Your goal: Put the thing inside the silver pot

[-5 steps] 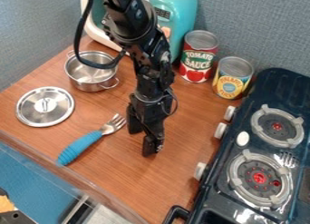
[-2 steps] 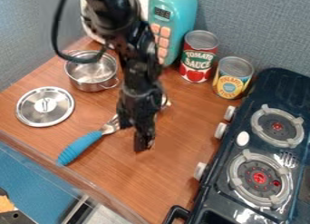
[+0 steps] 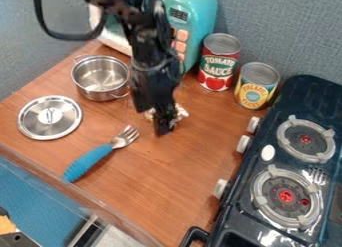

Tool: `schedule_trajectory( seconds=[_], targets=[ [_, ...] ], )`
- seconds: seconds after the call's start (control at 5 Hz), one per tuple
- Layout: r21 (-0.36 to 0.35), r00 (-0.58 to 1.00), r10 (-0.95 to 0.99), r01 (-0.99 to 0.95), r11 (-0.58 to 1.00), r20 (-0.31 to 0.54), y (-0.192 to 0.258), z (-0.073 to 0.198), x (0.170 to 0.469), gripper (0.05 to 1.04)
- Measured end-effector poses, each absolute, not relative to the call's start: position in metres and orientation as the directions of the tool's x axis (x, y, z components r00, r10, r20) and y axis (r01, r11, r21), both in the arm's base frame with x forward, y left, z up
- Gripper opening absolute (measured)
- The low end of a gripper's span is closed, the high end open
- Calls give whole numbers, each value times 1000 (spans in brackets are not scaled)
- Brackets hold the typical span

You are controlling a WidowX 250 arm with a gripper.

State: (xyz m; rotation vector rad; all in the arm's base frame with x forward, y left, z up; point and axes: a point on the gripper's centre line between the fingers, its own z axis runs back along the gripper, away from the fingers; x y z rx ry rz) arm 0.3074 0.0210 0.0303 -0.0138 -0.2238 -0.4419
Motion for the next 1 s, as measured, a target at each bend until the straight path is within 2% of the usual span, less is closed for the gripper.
schedule_trajectory(
  seconds=[0.2, 0.4, 0.6, 0.8, 1.0],
  targets=[
    [88, 882, -419, 410, 908, 215, 26, 34, 327, 1001],
    [75, 893, -413, 406, 911, 179, 28, 18, 346, 1001],
    [99, 901, -412, 401, 910, 137, 35, 6, 355, 1001],
    [97, 902, -422, 414, 905, 86, 38, -7, 351, 1001],
    [85, 899, -434, 429, 899, 61, 38, -23, 348, 961]
  ],
)
